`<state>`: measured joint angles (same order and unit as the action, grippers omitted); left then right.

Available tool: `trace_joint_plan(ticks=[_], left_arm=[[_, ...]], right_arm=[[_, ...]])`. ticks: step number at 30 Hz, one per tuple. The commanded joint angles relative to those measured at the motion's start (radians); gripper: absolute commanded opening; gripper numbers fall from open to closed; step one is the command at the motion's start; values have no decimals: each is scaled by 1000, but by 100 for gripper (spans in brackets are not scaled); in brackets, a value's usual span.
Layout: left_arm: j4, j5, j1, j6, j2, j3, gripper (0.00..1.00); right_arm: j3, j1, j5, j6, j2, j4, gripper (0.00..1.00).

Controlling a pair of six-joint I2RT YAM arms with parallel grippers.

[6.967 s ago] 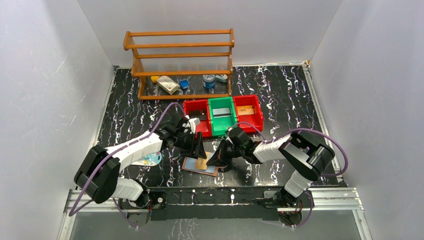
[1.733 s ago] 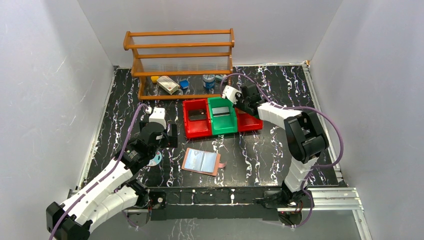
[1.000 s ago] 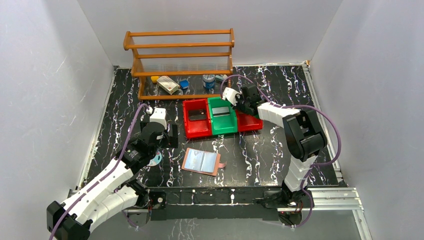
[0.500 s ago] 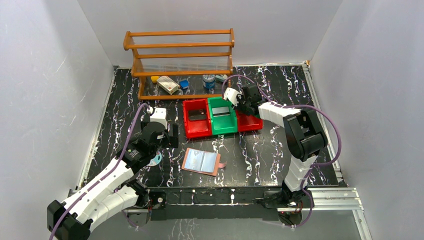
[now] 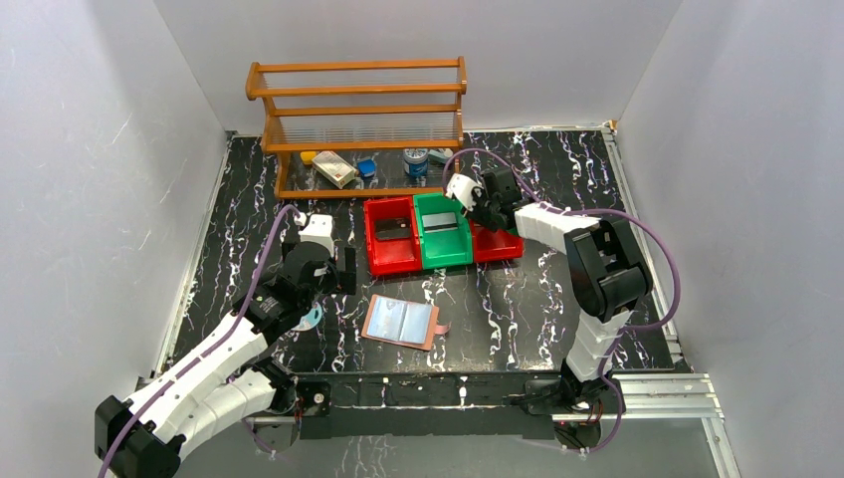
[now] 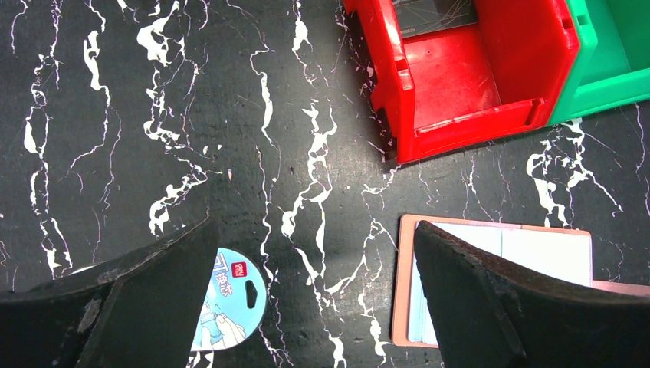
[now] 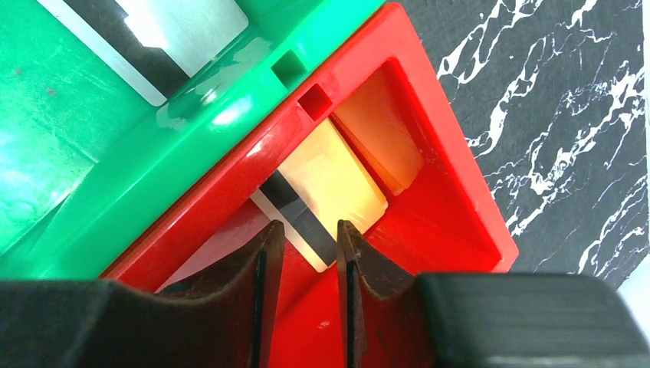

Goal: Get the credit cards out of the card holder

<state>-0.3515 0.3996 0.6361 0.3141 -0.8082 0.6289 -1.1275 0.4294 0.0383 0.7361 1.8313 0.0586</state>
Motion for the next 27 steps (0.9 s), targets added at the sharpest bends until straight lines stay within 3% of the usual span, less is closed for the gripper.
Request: trace_joint_plan(ticks=[1, 7, 12, 13, 14, 23, 24, 25, 27], left_arm=[[9, -2, -5, -2, 6, -6, 98], [9, -5, -6, -3, 3, -6, 98], [9, -7, -6, -3, 3, -4, 98], [9, -7, -6, -2, 3, -5, 98], [9, -7, -5, -3, 6, -5, 98], [8, 2, -6, -3, 15, -4, 98], [8, 2, -5, -3, 15, -3, 98], [8, 2, -6, -3, 15, -4, 98], [7, 5, -6, -2, 14, -4, 98]], right_arm=[[3, -4, 14, -14, -64, -5, 40], [-9, -5, 12, -41, -115, 5, 40], [-20, -6, -38, -204, -226, -2, 41], [-22, -5, -56, -263, -256, -2, 41], [6, -5, -162, -532, -365, -30, 46], [141, -5, -246, -1227, -549, -37, 63], [159, -5, -251, -1273, -567, -39, 74], [179, -5, -258, -1313, -587, -37, 91], [254, -8, -318, -1402, -625, -129, 98]])
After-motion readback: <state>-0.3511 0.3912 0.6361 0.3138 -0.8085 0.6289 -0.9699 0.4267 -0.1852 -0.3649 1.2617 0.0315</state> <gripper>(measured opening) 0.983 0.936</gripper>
